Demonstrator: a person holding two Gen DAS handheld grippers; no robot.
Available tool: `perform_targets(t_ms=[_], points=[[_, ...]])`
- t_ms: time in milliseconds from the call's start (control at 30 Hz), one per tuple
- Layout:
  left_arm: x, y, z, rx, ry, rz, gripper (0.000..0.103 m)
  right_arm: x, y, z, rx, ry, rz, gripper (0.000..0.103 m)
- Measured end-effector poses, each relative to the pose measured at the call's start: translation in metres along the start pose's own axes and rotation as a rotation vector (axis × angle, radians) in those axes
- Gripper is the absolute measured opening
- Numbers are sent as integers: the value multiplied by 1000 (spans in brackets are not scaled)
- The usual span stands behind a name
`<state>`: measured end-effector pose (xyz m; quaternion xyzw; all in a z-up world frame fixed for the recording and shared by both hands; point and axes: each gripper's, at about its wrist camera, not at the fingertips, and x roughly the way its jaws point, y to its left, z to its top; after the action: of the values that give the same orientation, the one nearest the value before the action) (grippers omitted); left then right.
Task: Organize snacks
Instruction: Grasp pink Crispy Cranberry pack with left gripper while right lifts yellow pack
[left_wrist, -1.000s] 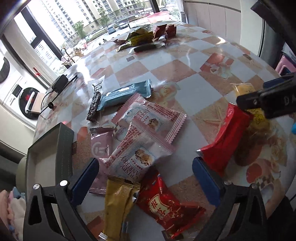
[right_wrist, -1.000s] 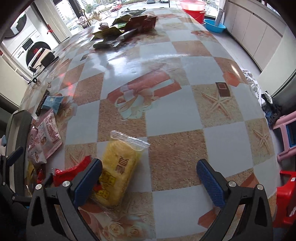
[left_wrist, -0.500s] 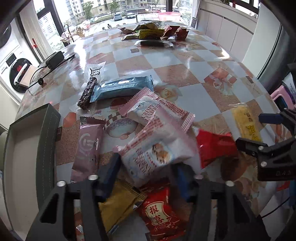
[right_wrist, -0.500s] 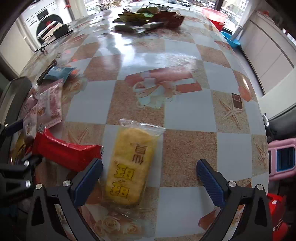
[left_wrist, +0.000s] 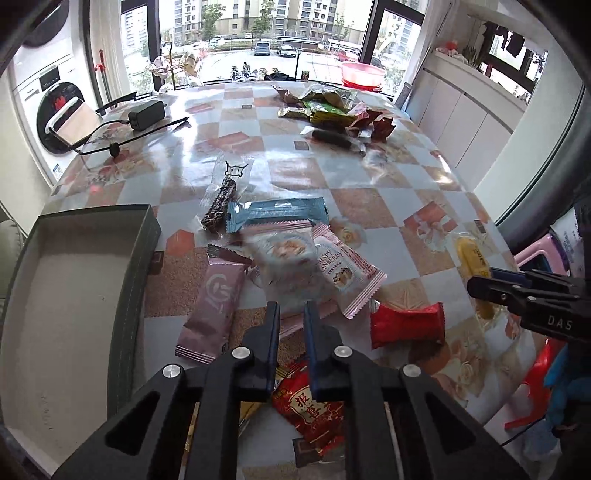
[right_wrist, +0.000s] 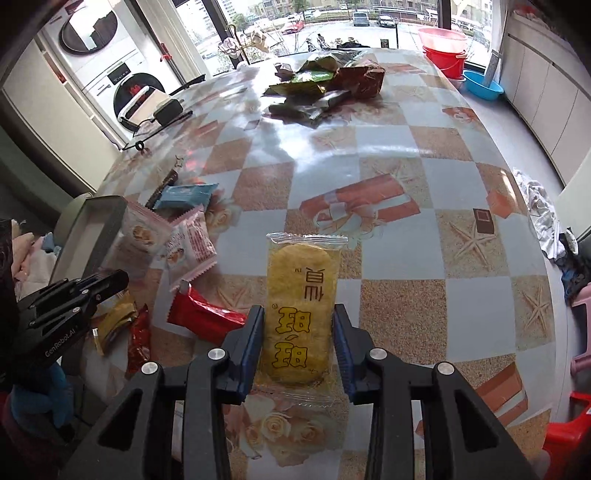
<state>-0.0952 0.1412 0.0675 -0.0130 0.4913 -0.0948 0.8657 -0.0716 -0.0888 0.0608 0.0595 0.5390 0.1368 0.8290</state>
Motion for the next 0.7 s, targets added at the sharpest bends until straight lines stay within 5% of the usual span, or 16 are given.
perform_targets(t_ms=[233, 367, 467, 567, 633, 667, 700], points=[[20, 7, 4, -16, 70, 10, 21, -3, 9, -2, -21, -8, 7, 38], [43, 19, 15, -130, 118, 1, 62, -1, 8, -3, -16, -1, 16, 38], [57, 21, 23, -204, 148, -1, 69, -1, 7, -3, -13, -2, 20, 38], [70, 18, 28, -247, 172, 48, 70, 2, 4, -2, -7, 0, 30, 38], [72, 12, 29, -232, 172, 110, 58, 5, 4, -1, -1, 6, 38, 38], [72, 9, 29, -208, 174, 134, 44, 5, 4, -2, 1, 8, 42, 38], [71, 8, 28, -193, 171, 134, 43, 6, 4, -2, 1, 9, 46, 38]])
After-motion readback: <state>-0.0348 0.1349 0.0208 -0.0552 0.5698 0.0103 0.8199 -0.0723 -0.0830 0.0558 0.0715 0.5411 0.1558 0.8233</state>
